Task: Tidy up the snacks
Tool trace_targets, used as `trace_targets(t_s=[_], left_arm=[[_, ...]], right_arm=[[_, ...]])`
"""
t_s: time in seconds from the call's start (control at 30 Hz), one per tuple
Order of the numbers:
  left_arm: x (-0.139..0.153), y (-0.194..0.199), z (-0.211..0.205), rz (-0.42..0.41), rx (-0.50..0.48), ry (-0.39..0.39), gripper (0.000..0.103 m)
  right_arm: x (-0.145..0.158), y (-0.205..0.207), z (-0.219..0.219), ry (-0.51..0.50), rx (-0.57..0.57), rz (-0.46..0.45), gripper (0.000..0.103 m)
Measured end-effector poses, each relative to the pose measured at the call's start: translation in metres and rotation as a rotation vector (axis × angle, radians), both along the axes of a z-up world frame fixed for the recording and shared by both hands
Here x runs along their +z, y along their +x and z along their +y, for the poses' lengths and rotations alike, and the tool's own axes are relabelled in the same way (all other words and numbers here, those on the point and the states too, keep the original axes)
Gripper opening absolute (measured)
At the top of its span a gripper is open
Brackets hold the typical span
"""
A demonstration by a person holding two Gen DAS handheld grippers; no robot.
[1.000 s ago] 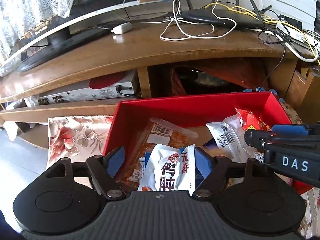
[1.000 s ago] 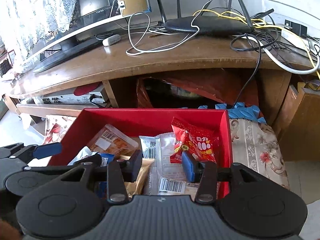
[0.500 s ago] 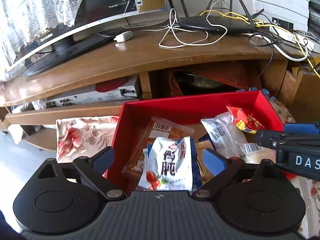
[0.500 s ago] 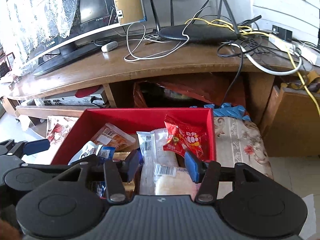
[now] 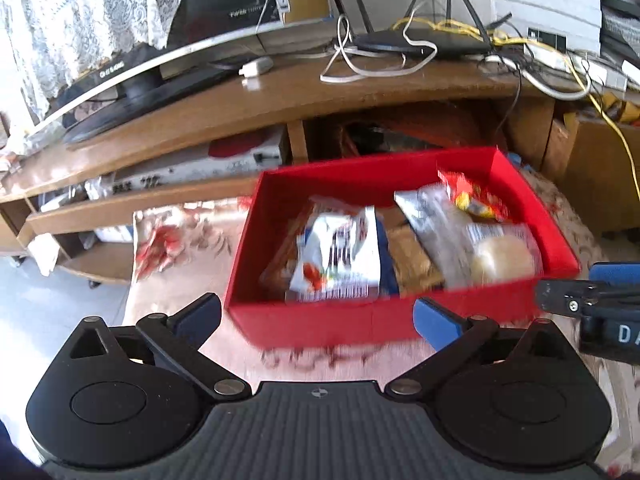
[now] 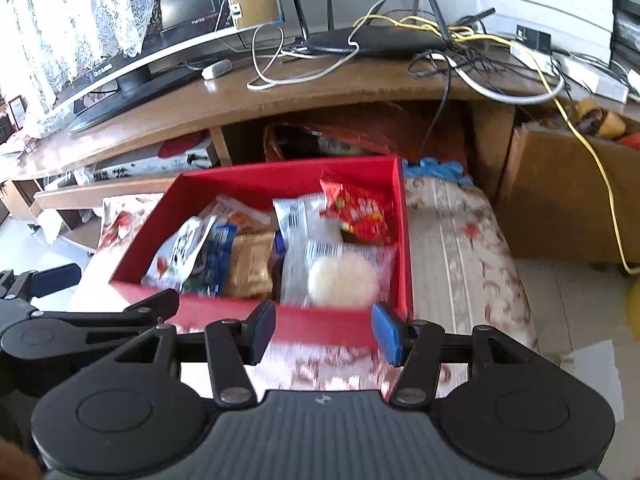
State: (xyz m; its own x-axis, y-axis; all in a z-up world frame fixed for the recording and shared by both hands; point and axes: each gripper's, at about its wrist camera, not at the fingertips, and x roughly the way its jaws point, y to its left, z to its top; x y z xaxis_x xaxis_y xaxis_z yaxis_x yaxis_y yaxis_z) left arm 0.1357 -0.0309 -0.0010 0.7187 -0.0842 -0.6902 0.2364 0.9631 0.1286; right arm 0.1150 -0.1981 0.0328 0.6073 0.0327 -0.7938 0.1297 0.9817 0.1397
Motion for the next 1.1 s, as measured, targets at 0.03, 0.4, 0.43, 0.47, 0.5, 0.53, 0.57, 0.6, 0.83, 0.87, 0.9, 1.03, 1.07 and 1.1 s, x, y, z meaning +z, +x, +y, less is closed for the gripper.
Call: trace_targets(t_s=[0.03, 0.4, 0.43, 0.47, 0.5, 0.53, 0.57, 0.6, 0.83, 0.87, 0.9, 1.03, 1.07, 1.1], left_arm=[[-0.002, -0.003, 0.000, 0.011, 0.002, 0.006, 0.103], [-0.016, -0.048, 0.003, 0.060, -0.019, 0.058, 0.103], [-0.016, -0.050, 0.005, 0.072, -0.019, 0.038, 0.103], [-0.016, -0.052, 0.007, 0.084, -0.018, 0.019, 0.103], [-0.017, -0.054, 0.008, 0.091, -0.016, 0.009, 0.103], [-0.017, -0.057, 0.009, 0.092, -0.015, 0.005, 0.103], [-0.017, -0.059, 0.009, 0.092, -0.013, 0.007, 0.103], [-0.017, -0.062, 0.010, 0.093, -0.012, 0.005, 0.103], [-0.017, -0.077, 0.014, 0.109, -0.023, -0.035, 0.103], [-0.017, -0.079, 0.014, 0.109, -0.023, -0.036, 0.103], [-0.017, -0.081, 0.015, 0.110, -0.023, -0.037, 0.103], [-0.016, -0.089, 0.017, 0.105, -0.022, -0.042, 0.103], [-0.016, -0.091, 0.017, 0.103, -0.021, -0.045, 0.102], [-0.015, -0.093, 0.018, 0.101, -0.021, -0.049, 0.102]], right_arm=[[-0.001, -0.006, 0.002, -0.001, 0.003, 0.007, 0.058], [-0.015, -0.055, 0.007, 0.006, -0.014, 0.081, 0.058], [-0.014, -0.058, 0.008, 0.008, -0.014, 0.081, 0.058], [-0.014, -0.062, 0.009, 0.009, -0.013, 0.082, 0.058], [-0.013, -0.065, 0.010, 0.010, -0.011, 0.082, 0.058], [-0.013, -0.068, 0.012, 0.010, -0.008, 0.083, 0.058], [-0.013, -0.071, 0.013, 0.008, -0.006, 0.085, 0.058], [-0.013, -0.074, 0.014, 0.007, -0.005, 0.088, 0.058], [-0.015, -0.088, 0.017, 0.012, -0.007, 0.098, 0.058], [-0.014, -0.090, 0.018, 0.015, -0.007, 0.097, 0.058], [-0.014, -0.092, 0.018, 0.015, -0.007, 0.097, 0.058], [-0.013, -0.099, 0.019, 0.022, -0.007, 0.093, 0.058], [-0.012, -0.101, 0.019, 0.024, -0.007, 0.091, 0.058], [-0.011, -0.103, 0.019, 0.025, -0.007, 0.089, 0.058]])
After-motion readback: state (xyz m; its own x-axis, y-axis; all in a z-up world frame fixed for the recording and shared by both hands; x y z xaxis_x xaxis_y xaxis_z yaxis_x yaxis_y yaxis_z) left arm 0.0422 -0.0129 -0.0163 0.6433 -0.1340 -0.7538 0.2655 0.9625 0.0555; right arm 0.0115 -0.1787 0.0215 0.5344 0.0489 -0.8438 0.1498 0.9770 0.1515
